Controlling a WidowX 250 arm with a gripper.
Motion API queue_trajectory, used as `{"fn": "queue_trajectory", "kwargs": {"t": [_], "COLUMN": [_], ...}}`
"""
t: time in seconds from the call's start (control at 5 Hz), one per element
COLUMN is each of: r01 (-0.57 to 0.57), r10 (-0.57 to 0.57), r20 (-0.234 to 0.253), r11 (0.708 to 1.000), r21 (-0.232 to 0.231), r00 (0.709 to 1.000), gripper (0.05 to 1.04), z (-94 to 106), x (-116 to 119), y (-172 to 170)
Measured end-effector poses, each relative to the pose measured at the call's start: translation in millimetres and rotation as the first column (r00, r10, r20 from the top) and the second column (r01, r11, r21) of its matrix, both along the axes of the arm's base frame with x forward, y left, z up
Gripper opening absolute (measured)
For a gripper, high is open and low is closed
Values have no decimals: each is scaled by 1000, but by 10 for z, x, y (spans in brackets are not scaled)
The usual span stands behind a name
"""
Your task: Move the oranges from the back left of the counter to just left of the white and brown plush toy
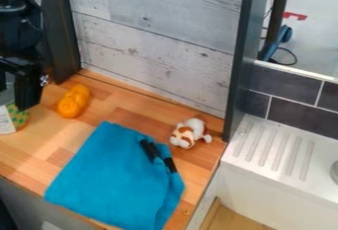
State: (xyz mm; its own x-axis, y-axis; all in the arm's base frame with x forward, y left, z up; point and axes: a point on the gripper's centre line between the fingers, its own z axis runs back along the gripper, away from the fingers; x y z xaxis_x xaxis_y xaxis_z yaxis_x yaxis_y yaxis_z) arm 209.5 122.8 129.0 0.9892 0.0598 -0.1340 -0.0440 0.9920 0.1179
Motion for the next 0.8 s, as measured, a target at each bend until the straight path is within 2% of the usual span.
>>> {"fn": "queue_trajectory", "kwargs": {"t": [0.2, 0.4, 0.6, 0.8], "r01": [-3, -7, -24, -59], "r10": [2, 7, 34, 77], "r20": [-20, 10, 113, 166], "r11": [1000, 999, 996, 992], "r21": [-12, -35, -89, -112], "r00": [1000, 1000, 993, 983], "gripper": [1000, 1000, 1000, 1000], "z": [-55, -78, -204, -401], "x": [-15, 213, 494, 670], "y": [-8, 43, 141, 238]}}
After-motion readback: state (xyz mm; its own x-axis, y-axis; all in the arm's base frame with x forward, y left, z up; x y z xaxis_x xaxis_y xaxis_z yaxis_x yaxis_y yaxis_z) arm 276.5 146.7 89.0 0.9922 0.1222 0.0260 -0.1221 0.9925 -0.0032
